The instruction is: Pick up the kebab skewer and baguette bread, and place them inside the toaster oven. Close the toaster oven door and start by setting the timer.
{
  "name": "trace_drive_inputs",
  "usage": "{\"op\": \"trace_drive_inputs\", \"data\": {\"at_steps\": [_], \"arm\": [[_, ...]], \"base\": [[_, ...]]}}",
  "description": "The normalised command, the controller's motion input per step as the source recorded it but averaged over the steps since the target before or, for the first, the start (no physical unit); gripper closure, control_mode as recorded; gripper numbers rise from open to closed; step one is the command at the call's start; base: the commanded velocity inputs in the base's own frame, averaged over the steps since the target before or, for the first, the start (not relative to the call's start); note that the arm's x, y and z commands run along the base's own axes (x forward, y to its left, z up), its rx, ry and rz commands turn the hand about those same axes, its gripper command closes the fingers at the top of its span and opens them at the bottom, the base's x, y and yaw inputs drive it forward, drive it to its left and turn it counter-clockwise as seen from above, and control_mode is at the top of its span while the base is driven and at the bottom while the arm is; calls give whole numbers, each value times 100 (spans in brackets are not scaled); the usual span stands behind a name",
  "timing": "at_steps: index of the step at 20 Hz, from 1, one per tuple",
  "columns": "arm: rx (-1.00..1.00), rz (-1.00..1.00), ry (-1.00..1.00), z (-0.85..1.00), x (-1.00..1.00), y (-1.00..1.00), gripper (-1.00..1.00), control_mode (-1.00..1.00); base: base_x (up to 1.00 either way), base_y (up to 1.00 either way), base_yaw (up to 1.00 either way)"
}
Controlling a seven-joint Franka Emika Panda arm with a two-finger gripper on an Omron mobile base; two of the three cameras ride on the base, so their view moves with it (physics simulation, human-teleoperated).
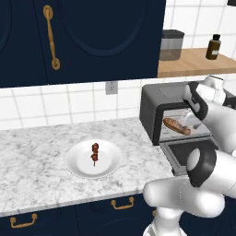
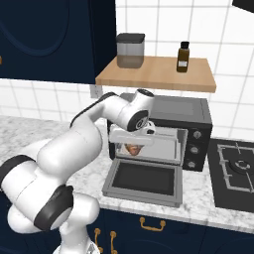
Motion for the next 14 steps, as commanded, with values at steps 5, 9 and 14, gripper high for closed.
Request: {"op": "trace_drive_inputs", "data": {"at_steps": [5,9,14], "arm": [[-6,-12,0,0,-74,100,-100,-100],[-5,-16,0,0,-28,100,-100,-100],[-4,-14,-3,0,11,100,-100,-100]], "base": [[0,0,0],[0,0,0],[0,0,0]]}}
